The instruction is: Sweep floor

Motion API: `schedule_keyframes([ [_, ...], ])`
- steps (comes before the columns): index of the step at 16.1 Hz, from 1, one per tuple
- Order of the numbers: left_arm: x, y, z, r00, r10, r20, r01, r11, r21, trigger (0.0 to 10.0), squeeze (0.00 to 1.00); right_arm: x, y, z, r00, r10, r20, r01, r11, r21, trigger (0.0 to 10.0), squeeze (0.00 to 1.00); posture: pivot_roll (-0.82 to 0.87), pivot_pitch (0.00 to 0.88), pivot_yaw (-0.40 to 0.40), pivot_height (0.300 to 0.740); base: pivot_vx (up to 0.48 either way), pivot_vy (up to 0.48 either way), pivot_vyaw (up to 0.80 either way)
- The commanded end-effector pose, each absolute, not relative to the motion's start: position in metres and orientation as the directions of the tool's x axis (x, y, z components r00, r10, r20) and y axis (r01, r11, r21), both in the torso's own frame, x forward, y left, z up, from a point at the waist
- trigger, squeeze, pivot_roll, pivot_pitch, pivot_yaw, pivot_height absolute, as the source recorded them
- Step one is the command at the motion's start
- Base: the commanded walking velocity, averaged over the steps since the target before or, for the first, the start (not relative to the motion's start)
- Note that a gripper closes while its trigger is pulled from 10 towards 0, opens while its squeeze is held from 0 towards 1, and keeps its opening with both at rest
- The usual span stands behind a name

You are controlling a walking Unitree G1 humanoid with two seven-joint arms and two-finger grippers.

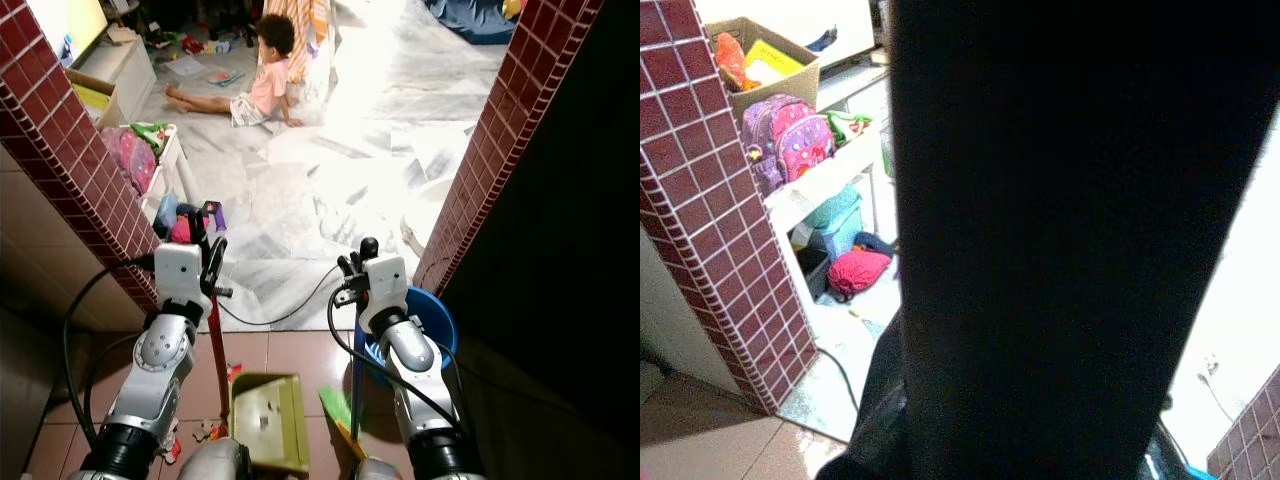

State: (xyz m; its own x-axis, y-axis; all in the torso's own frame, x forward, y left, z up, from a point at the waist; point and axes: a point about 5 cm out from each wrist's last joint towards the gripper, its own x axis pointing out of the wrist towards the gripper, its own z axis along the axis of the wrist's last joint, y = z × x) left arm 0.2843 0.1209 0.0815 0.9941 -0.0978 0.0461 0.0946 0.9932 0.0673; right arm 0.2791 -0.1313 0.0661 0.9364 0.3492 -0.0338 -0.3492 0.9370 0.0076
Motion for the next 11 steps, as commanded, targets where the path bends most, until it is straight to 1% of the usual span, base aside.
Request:
schedule_keyframes([
  [1, 0.289, 0.12, 0.096, 0.99, -0.098, 0.101, 0.092, 0.994, 0.066, 10.0, 0.0, 0.285, -0.127, 0.078, 0.94, 0.341, 0.026, -0.342, 0.939, 0.03, 10.0, 0.0, 0.0, 0.0, 0.049, 0.74, 0.0, 0.0, 0.0],
  [7, 0.296, 0.122, 0.106, 0.99, -0.078, 0.118, 0.07, 0.995, 0.068, 10.0, 0.0, 0.291, -0.13, 0.084, 0.948, 0.314, 0.044, -0.315, 0.949, 0.02, 10.0, 0.0, -0.01, 0.0, 0.047, 0.74, 0.0, 0.0, 0.0],
  [11, 0.303, 0.123, 0.117, 0.985, -0.084, 0.148, 0.073, 0.994, 0.081, 10.0, 0.0, 0.291, -0.127, 0.085, 0.948, 0.315, 0.049, -0.316, 0.949, 0.017, 10.0, 0.0, -0.01, 0.0, 0.054, 0.74, -0.245, 0.0, 0.0],
])
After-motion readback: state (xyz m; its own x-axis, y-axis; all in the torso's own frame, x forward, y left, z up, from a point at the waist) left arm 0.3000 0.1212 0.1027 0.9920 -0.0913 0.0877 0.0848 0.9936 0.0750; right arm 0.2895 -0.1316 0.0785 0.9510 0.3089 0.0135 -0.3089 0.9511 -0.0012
